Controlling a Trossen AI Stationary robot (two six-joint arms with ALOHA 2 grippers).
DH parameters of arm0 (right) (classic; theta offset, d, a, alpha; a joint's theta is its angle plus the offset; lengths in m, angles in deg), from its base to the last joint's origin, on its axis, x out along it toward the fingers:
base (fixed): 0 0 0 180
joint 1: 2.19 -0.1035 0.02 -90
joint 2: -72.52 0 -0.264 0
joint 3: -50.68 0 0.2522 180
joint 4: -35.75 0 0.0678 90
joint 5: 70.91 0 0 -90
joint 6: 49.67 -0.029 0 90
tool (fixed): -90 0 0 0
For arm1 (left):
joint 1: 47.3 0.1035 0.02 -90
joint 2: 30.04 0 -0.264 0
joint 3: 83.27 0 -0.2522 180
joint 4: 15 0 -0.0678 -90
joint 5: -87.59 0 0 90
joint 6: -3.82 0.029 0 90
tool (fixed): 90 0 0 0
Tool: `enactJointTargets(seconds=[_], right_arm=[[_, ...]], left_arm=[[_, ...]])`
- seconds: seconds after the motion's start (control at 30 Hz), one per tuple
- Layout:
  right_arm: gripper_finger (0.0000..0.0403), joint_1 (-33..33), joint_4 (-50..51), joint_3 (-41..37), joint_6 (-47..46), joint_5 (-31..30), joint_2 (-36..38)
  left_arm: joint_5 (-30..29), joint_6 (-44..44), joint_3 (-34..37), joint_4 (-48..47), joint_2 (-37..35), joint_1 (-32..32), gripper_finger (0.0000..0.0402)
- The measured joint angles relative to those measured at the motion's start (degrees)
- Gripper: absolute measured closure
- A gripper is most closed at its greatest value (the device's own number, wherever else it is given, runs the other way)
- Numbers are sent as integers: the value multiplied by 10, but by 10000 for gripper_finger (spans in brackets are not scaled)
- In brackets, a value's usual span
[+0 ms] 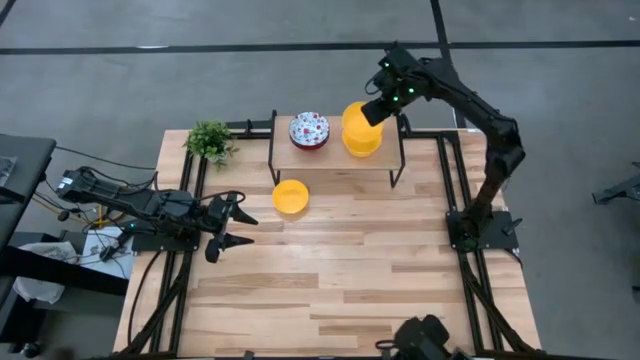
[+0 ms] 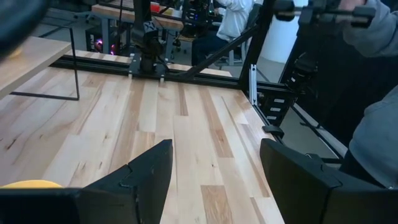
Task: Pick & Place Mini bowls
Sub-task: Stack the right yellow bowl on top of the yellow bowl on the shelf
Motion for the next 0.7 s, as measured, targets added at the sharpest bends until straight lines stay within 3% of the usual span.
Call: enactJointTargets(seconds=[0.7], right_arm=[[403, 0, 42, 0, -1, -3, -28]], left_arm=[[0, 0, 0, 0, 0, 0, 160]])
